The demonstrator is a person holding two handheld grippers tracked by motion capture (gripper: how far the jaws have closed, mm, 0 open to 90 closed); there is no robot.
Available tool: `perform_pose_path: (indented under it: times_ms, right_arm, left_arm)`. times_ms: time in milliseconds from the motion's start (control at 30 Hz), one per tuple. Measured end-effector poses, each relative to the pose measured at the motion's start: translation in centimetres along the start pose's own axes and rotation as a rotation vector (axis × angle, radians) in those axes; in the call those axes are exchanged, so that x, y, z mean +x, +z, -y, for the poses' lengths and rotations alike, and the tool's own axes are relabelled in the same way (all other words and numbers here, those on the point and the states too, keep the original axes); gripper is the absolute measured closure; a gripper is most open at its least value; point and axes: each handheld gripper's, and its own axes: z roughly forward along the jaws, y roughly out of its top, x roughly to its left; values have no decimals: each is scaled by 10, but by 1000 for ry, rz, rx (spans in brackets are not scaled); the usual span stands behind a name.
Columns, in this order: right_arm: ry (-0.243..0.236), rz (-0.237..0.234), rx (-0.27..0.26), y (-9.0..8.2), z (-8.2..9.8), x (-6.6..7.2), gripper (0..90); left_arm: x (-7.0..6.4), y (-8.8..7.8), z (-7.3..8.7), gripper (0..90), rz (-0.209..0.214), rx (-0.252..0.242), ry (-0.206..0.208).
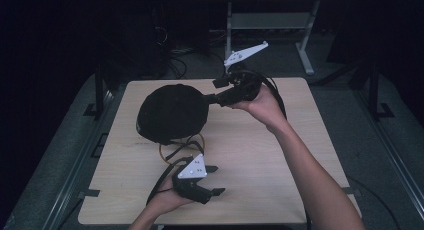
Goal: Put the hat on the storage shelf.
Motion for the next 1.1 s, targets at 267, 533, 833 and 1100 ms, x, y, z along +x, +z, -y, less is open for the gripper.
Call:
perform_pose_path:
  times_ms: [267, 533, 833, 1100]
  right_arm:
    - [18, 15, -2, -8, 9, -3, 268]
    - [33, 22, -9, -17, 18, -7, 266]
    - [46, 24, -30, -29, 35, -10, 260]
    - [66, 36, -26, -43, 57, -12, 247]
  left_arm:
    - [0, 0, -1, 317, -3, -4, 3]
    - [1, -1, -1, 317, -9, -9, 8]
    - [1, 0, -1, 317, -11, -5, 10]
    - [0, 1, -1, 317, -13, -11, 9]
